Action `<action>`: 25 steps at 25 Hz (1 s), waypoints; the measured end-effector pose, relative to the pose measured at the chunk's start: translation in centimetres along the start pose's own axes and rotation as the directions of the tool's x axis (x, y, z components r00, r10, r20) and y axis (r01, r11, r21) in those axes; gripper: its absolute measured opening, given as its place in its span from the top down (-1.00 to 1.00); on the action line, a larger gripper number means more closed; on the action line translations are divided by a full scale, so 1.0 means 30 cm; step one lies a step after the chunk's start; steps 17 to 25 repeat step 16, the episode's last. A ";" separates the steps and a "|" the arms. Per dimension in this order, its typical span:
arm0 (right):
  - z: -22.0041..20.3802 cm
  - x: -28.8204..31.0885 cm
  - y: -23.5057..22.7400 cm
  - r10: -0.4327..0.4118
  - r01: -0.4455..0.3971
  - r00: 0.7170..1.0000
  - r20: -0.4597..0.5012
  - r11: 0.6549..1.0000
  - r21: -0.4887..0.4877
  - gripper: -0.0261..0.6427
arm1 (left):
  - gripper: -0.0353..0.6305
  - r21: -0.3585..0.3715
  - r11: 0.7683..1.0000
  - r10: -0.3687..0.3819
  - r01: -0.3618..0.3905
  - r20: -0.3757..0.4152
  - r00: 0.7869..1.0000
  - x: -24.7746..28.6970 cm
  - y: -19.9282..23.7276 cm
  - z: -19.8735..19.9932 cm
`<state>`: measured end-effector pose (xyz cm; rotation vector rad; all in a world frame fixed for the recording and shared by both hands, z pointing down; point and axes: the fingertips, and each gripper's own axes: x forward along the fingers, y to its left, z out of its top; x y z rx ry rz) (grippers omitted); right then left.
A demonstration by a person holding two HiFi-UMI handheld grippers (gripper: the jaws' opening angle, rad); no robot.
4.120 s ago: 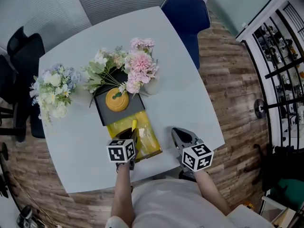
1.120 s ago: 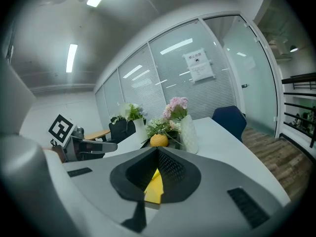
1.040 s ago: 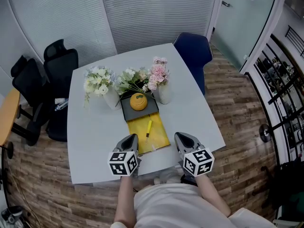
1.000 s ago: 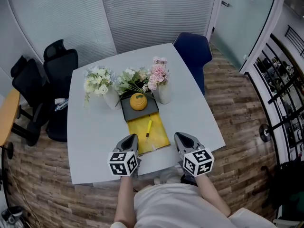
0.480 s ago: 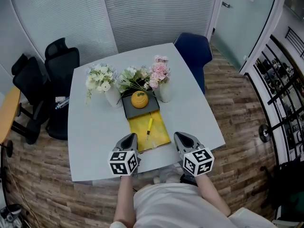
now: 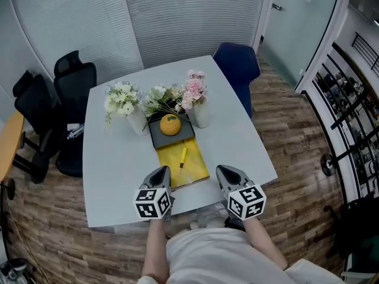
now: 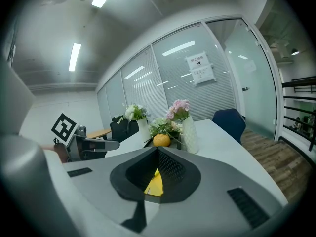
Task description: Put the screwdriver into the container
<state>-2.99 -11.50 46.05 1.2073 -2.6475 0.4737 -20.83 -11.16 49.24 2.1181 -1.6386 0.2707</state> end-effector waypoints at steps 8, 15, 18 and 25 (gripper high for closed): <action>-0.005 -0.010 -0.014 -0.011 0.011 1.000 0.000 1.000 0.006 0.88 | 0.88 -0.017 1.000 -0.021 0.021 0.011 1.000 -0.002 -0.011 -0.001; -0.004 0.009 -0.007 -0.012 0.012 1.000 0.006 1.000 0.004 0.88 | 0.88 -0.035 0.999 -0.014 0.014 0.013 1.000 0.000 0.016 -0.004; -0.003 0.014 -0.007 -0.012 0.012 1.000 0.005 1.000 0.004 0.88 | 0.88 -0.036 0.999 -0.014 0.014 0.011 1.000 0.002 0.019 -0.004; -0.003 0.014 -0.007 -0.012 0.012 1.000 0.005 1.000 0.004 0.88 | 0.88 -0.036 0.999 -0.014 0.014 0.011 1.000 0.002 0.019 -0.004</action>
